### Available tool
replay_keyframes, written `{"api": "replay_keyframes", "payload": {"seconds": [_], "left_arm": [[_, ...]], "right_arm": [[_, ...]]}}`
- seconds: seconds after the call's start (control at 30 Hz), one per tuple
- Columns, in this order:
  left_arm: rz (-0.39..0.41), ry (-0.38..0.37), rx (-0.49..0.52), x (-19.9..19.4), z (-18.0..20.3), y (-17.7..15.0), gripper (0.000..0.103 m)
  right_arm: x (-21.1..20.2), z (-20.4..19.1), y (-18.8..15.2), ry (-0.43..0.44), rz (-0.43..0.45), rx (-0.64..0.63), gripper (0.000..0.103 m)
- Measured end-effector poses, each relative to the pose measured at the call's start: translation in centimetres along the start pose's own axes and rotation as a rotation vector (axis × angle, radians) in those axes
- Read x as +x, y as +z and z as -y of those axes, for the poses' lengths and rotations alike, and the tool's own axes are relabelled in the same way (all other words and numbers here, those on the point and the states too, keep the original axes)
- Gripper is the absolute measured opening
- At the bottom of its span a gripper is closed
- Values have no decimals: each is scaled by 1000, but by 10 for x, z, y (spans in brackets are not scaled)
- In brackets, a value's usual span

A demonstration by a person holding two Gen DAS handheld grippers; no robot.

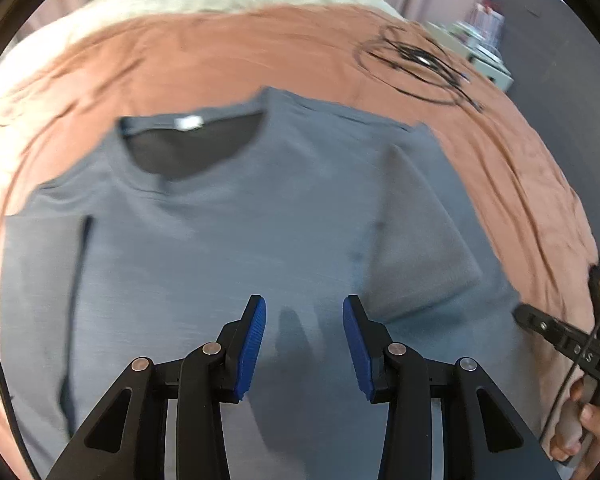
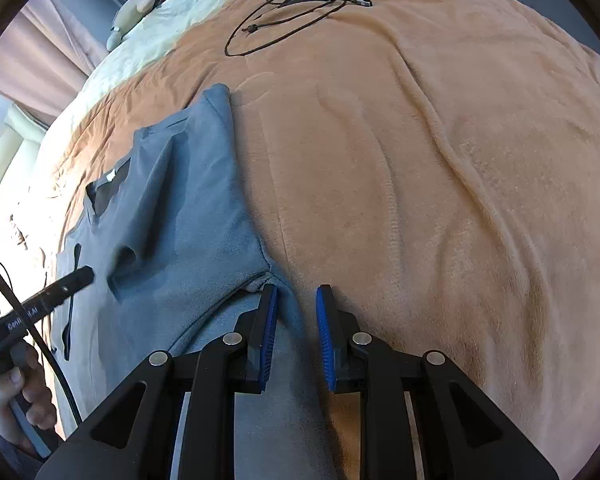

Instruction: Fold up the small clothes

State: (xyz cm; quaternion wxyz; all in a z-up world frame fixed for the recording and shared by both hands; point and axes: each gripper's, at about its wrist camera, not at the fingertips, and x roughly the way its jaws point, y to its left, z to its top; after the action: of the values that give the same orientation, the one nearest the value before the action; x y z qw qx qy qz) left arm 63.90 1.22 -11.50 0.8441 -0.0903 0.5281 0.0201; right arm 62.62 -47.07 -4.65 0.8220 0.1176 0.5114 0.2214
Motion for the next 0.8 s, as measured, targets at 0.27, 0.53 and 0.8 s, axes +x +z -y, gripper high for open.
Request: {"api": "replay_keyframes", "payload": {"seconds": [0.27,0.53,0.8], "left_arm": [[21,-90,-22,-13,0,6,43],[-4,-148,125,13,73,9,75],[-20,-44,201,42,106,6,70]], "right_arm": [[-8,-6,2,21,4,1,17],[-24,5,3,25,27,-10,17],[-42,20,3,12,46,2,17]]}}
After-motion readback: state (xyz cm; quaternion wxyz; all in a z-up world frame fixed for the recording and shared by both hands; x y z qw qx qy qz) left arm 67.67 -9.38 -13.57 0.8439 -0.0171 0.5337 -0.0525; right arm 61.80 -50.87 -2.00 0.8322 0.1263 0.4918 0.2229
